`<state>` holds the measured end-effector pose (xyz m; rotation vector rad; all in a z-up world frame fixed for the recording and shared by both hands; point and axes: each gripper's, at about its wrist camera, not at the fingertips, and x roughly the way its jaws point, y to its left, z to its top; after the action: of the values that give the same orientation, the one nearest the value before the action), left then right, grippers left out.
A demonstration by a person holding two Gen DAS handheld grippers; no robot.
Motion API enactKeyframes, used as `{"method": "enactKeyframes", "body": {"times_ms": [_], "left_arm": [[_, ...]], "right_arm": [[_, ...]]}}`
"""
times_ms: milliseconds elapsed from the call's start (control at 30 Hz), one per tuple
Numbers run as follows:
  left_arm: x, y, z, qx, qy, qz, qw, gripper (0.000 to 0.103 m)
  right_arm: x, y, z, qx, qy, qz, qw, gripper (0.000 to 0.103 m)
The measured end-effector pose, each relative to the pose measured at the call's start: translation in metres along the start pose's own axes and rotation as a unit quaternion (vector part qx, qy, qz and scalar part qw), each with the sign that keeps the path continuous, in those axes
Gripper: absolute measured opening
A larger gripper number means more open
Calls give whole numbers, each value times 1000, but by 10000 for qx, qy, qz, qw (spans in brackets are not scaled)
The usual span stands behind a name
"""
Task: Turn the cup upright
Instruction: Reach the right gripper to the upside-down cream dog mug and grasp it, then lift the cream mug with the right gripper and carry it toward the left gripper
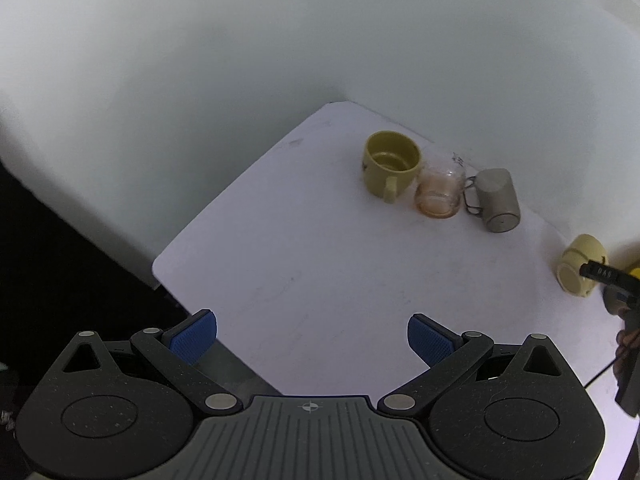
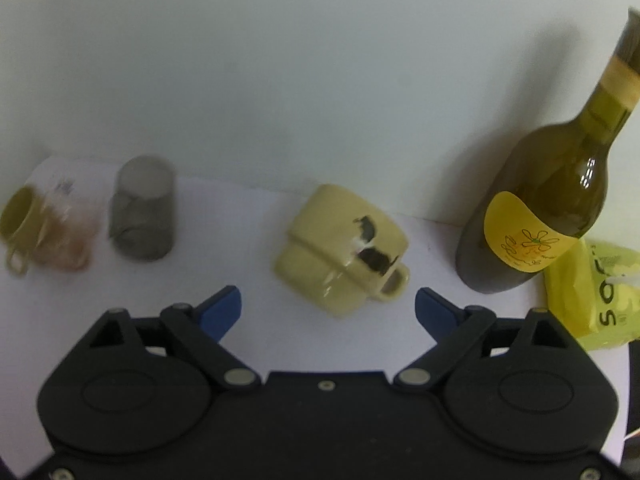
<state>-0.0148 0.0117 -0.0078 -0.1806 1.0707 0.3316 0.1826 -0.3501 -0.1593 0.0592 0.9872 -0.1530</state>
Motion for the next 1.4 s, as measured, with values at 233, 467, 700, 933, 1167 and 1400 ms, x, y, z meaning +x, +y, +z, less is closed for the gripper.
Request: {"method": "enactKeyframes", "body": {"times_ms": [233, 467, 700, 933, 1167, 1400], "left_arm": [[-8, 0, -10, -245, -19, 163, 9996, 103], [-11, 5, -19, -226, 137, 298, 9992, 103], [-12, 8, -12, -117, 22, 246, 9996, 103], [-9, 10, -4, -107, -132, 67, 9998, 103], [3, 24, 2, -1, -134, 88, 9999, 103], [11, 35, 5, 19, -118, -34, 9999, 103]], "right_arm": [[27, -15, 15, 478, 136, 117, 9987, 94], [54, -23, 26, 1070, 445, 163, 9931, 90], [74, -17, 19, 1357, 744, 112, 9879, 88], [57, 15, -7, 830, 956, 134, 9919, 87], [29, 73, -45, 225, 1155, 396, 9923, 87], [6, 142, -81, -225, 1309, 726, 9885, 87]]}}
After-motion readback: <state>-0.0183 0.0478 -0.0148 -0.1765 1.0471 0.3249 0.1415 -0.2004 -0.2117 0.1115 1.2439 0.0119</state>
